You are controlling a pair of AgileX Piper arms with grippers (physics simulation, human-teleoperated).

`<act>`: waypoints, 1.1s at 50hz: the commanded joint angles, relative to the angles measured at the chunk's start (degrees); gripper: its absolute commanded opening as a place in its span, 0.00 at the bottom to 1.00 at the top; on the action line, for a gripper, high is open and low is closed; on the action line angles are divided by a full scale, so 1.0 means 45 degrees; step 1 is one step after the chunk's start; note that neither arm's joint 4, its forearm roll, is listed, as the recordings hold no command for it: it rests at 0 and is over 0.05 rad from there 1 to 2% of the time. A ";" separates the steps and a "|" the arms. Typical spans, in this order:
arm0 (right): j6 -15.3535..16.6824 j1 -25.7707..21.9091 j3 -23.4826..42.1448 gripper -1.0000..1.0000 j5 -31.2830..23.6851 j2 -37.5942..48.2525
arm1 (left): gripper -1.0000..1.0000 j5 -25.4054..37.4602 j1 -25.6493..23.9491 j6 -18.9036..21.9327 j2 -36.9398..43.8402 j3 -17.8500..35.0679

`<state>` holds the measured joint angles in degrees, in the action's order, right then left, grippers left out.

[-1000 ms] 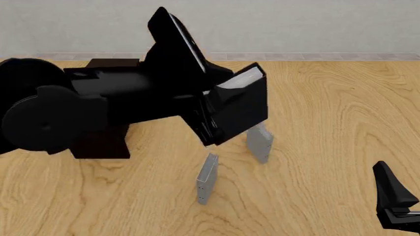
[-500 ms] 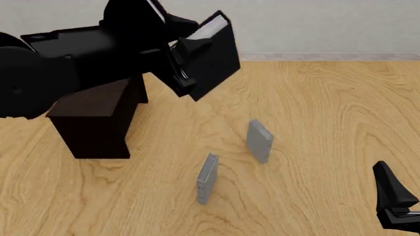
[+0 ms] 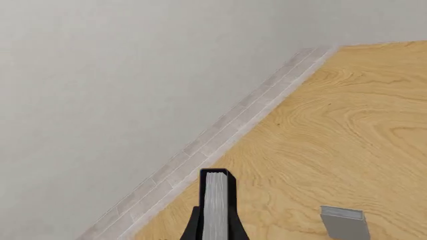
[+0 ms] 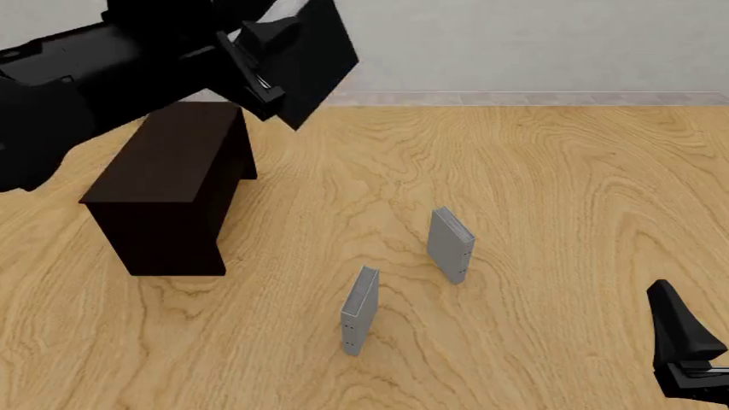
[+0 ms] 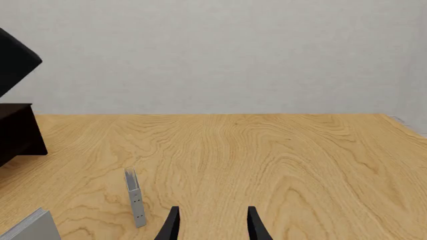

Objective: Pick up the book in the middle and place it on the cabinet shelf.

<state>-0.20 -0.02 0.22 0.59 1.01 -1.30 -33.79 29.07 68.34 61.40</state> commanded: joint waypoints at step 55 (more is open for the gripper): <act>0.0000 -0.0001 0.0000 1.00 -0.0001 -0.0002 | 0.00 -0.6148 0.1728 0.6959 -0.0540 -0.3990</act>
<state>-0.20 -0.03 0.22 0.59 1.01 -24.93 -25.76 53.85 66.03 46.21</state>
